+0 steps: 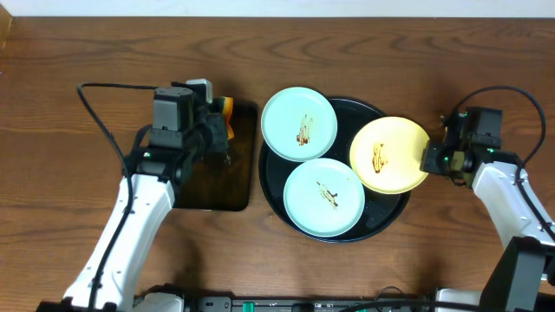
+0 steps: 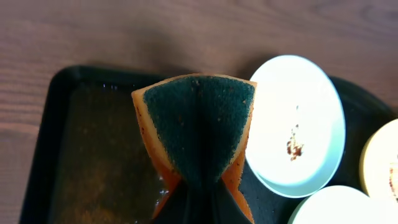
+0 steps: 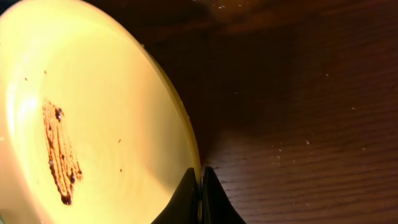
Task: Clean dirty plates on tray and stack at the side
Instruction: 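Lift the sponge with the left gripper toward the round tray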
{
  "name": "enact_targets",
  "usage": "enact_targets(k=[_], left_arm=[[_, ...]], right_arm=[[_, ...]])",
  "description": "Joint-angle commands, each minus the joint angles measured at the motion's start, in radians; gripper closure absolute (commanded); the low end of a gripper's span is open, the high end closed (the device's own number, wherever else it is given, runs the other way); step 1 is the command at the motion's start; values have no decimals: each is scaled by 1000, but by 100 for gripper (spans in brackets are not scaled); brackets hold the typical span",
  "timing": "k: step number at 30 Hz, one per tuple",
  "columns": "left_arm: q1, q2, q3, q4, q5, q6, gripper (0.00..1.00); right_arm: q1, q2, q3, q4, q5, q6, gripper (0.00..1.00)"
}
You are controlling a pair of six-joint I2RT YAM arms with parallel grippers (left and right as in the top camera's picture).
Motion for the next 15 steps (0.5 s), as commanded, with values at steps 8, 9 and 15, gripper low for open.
enact_targets(k=[8, 9, 15], left_arm=[[-1, -84, 19, 8, -47, 2, 92], [-1, -86, 19, 8, -47, 2, 93], [-1, -87, 19, 8, -46, 2, 92]], right_arm=[[35, -18, 7, -1, 43, 10, 99], [35, -18, 7, -1, 43, 10, 99], [35, -18, 7, -2, 43, 10, 99]])
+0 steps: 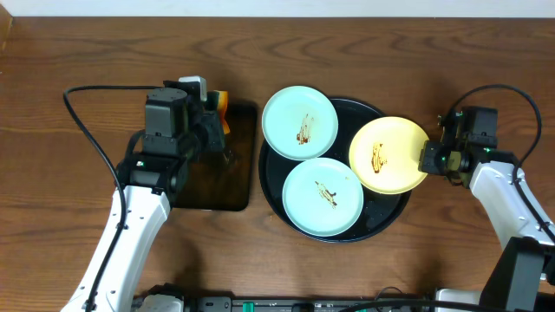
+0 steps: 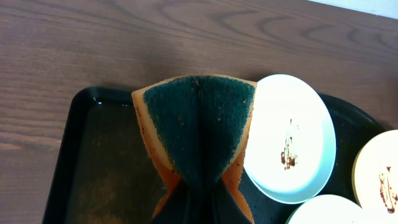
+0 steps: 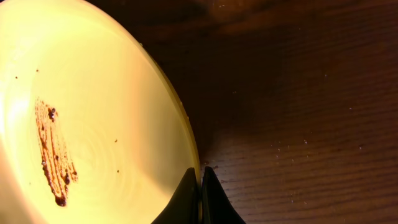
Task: Clean dirty plates on tray and stack at the side
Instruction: 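Lift the sponge with the left gripper toward the round tray, then scrub the yellow plate with the sponge while the right gripper holds it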
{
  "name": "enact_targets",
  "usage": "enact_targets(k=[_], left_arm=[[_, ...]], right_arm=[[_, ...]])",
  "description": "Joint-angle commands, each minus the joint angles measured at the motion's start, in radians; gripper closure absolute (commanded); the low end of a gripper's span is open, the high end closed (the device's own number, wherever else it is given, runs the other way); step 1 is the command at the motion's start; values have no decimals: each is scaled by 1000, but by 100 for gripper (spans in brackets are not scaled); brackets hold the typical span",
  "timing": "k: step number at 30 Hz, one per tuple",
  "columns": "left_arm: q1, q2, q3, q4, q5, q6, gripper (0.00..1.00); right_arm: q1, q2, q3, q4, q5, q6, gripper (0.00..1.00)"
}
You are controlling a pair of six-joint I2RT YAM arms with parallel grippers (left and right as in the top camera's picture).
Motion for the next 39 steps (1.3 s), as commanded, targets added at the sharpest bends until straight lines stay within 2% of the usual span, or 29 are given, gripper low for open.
enact_targets(k=[1, 5, 13, 18, 23, 30, 33, 39], left_arm=[[-1, -18, 19, 6, -14, 2, 93], [-1, -15, 19, -10, 33, -4, 92], [0, 68, 19, -101, 21, -192, 92], [0, 140, 31, -165, 26, -359, 93], [0, 179, 115, -262, 39, -359, 93], [-22, 245, 320, -435, 57, -347, 93], [-73, 273, 357, -406, 124, -313, 93], [-252, 350, 362, -188, 201, -267, 93]], right_arm=[[17, -18, 7, -1, 10, 10, 99], [17, -18, 7, -16, 10, 10, 99], [17, -18, 7, -45, 9, 10, 99], [17, -18, 7, -68, 10, 10, 99], [17, -18, 7, -72, 10, 10, 99], [17, -18, 7, -76, 9, 10, 99], [17, -18, 7, -79, 9, 10, 99], [17, -18, 7, -79, 8, 10, 99]])
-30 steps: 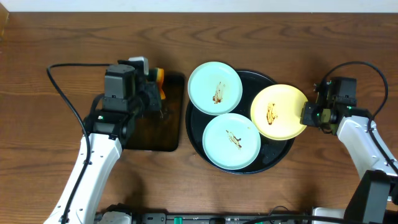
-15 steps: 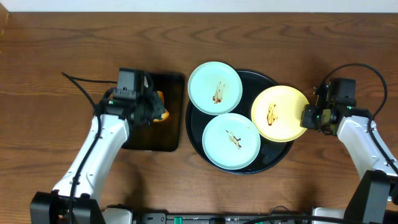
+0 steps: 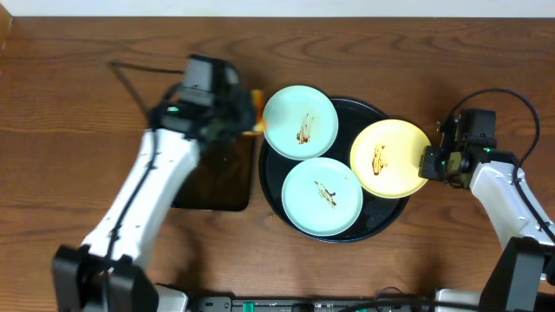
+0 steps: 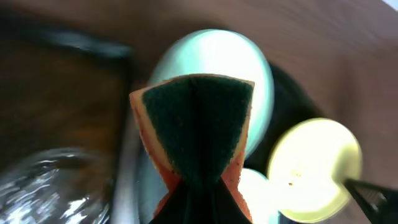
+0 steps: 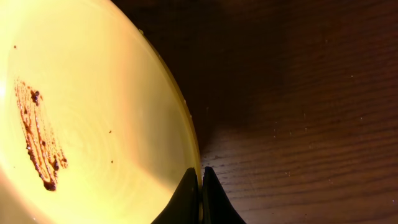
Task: Clean dirty plates on tray and stack at the side
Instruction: 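Scrub the yellow plate with the sponge while the right gripper holds it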
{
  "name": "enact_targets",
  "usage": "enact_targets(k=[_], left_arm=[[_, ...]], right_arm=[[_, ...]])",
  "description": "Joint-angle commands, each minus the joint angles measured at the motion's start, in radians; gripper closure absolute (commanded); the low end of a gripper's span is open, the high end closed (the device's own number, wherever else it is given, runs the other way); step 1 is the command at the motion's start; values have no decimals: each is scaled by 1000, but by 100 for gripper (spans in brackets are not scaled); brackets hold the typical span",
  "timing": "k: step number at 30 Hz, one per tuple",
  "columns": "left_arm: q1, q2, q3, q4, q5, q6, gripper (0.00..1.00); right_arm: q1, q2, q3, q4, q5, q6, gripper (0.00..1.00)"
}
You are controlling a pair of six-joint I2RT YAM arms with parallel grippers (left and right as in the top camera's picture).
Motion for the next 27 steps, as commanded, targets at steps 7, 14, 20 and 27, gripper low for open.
enact_targets(k=[7, 14, 20, 27], left_arm=[[-278, 211, 21, 302, 60, 31, 93], [-420, 354, 21, 547, 67, -25, 93], [-488, 433, 21, 693, 67, -93, 93], [-522, 504, 21, 815, 76, -221, 93]], right_arm=[[18, -17, 7, -8, -14, 5, 99], [18, -17, 7, -8, -14, 6, 99], [18, -17, 7, -8, -32, 6, 99], [18, -17, 7, -14, -32, 6, 99]])
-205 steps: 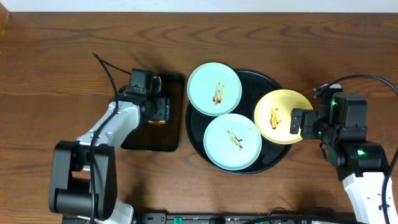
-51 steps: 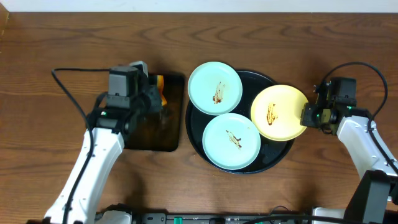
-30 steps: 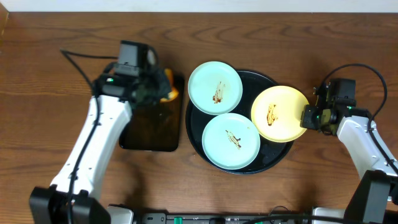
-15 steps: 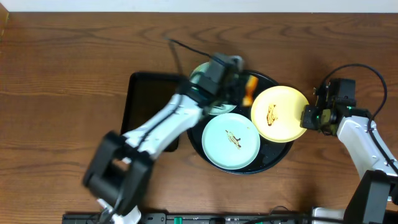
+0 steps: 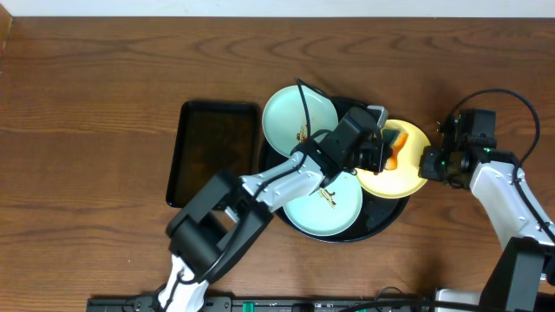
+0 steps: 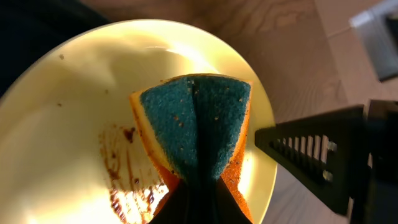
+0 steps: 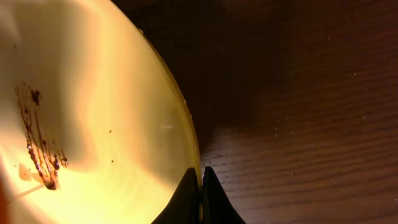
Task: Clean dirty plates on tray and stack at the side
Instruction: 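Scrub the yellow plate with the sponge while the right gripper holds it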
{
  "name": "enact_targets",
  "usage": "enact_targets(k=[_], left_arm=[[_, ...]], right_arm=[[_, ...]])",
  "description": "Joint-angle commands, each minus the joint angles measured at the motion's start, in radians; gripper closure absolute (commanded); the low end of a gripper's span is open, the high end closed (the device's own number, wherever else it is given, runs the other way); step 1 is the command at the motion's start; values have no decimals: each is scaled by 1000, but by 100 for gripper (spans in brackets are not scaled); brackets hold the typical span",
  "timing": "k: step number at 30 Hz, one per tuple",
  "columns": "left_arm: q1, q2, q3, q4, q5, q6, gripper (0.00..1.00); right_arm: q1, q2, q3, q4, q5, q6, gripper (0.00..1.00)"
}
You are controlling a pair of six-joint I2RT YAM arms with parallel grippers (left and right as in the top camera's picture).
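Note:
The yellow plate [image 5: 409, 169] with a brown smear lies tilted on the right rim of the round black tray [image 5: 380, 224]. My right gripper [image 5: 430, 162] is shut on that plate's right edge; its fingers [image 7: 200, 193] pinch the rim [image 7: 186, 118]. My left gripper [image 5: 384, 149] is shut on a folded orange sponge with a green face [image 6: 198, 121], held over the yellow plate [image 6: 74, 112] beside the smear [image 6: 121, 168]. Two pale green plates, one at the back [image 5: 286, 111] and one at the front [image 5: 323, 206], lie on the tray, each smeared.
A rectangular black tray [image 5: 212, 152] holding some liquid sits left of the round tray. Bare wooden tabletop surrounds both trays. My left arm [image 5: 269, 182] stretches across the green plates.
My left gripper has moved with the sponge from beside the back green plate, at the rectangular tray's right edge, to over the yellow plate. The right gripper still holds the yellow plate's rim.
My left gripper held the sponge over the rectangular tray at first, then a little higher above it, then near the back green plate, and now over the yellow plate. Throughout, my right gripper kept the yellow plate pinched by its right edge.

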Motion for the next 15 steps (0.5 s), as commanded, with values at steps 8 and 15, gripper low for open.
enact_targets(k=[8, 15], left_arm=[[-34, 79, 19, 93, -3, -146, 93], [-16, 114, 19, -25, -128, -145, 92]], right_arm=[[18, -17, 7, -16, -28, 3, 99], [18, -17, 7, -27, -27, 3, 99]])
